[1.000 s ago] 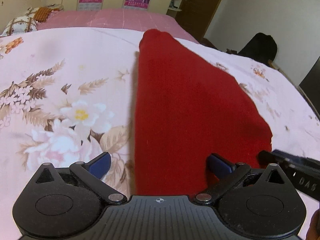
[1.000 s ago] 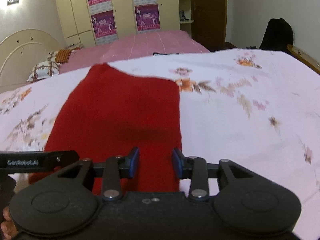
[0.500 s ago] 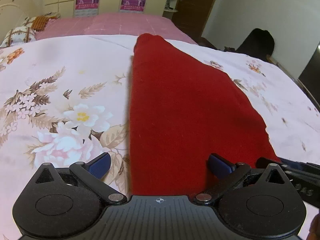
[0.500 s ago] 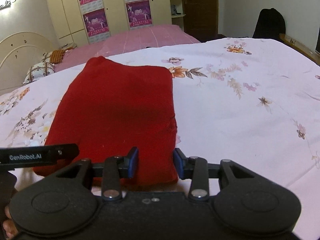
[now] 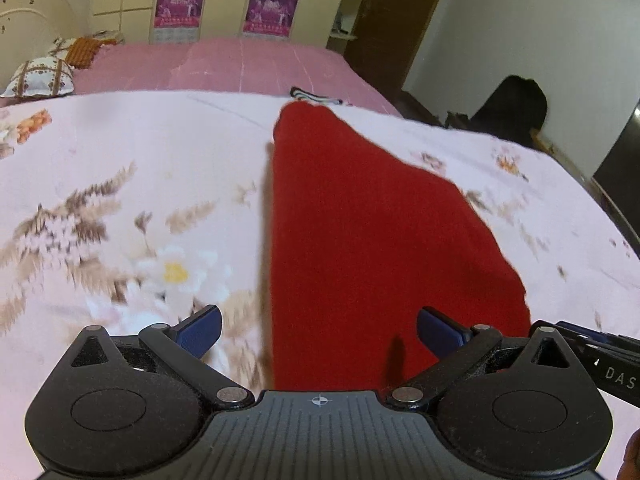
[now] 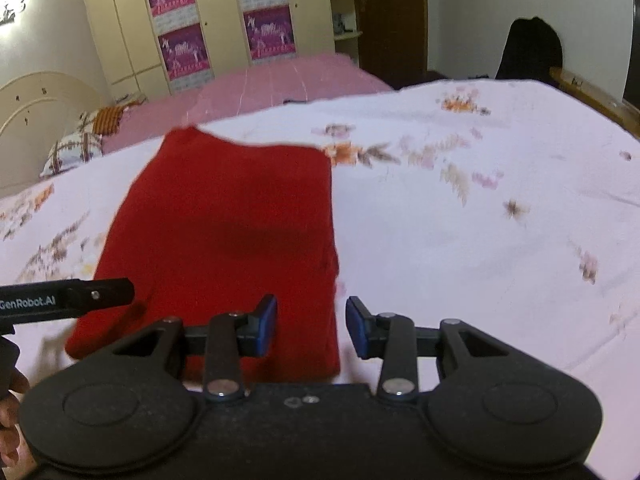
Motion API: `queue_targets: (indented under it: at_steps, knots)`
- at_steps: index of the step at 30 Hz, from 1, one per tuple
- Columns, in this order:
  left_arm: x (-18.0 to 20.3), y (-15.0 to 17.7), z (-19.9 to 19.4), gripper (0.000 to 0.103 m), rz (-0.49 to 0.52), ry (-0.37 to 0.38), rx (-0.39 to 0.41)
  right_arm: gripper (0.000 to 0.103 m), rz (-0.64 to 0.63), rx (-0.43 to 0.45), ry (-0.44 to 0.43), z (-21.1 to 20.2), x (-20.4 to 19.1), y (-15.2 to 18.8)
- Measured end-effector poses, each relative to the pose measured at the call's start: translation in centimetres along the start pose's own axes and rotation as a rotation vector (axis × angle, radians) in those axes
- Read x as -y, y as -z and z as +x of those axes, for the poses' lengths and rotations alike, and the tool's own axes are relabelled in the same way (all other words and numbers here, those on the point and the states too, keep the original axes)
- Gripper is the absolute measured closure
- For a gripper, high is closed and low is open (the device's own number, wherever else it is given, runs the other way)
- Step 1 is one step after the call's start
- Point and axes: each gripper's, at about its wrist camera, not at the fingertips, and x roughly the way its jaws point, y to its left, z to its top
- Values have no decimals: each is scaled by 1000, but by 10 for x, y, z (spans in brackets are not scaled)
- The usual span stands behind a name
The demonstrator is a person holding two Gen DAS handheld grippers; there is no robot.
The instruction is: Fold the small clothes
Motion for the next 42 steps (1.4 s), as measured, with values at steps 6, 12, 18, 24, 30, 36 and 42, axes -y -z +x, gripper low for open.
queue_targets:
  at_steps: [6, 12, 18, 24, 30, 36, 42]
  knots:
    - [-5, -23, 11, 0, -19, -21, 13, 66, 13, 19, -17, 13, -1, -28]
    - [-3, -34, 29, 0, -21, -31, 13, 66, -12, 36, -36, 31, -10, -47]
    - [3, -40, 56, 0, 3, -33, -11, 63, -12, 17, -35, 58, -10, -57]
    - [-2, -41, 65, 0, -4, 7, -34, 56, 0, -32, -38, 82, -1, -48]
    - [-2, -45, 67, 0, -9, 33, -52, 43, 13, -40, -66, 81, 9, -54]
    - [-3, -42, 78, 0, -64, 92, -79, 37, 71, -64, -101, 92, 19, -54]
    - [2, -42, 86, 1, -60, 146, -107, 36, 163, -111, -180, 106, 38, -52]
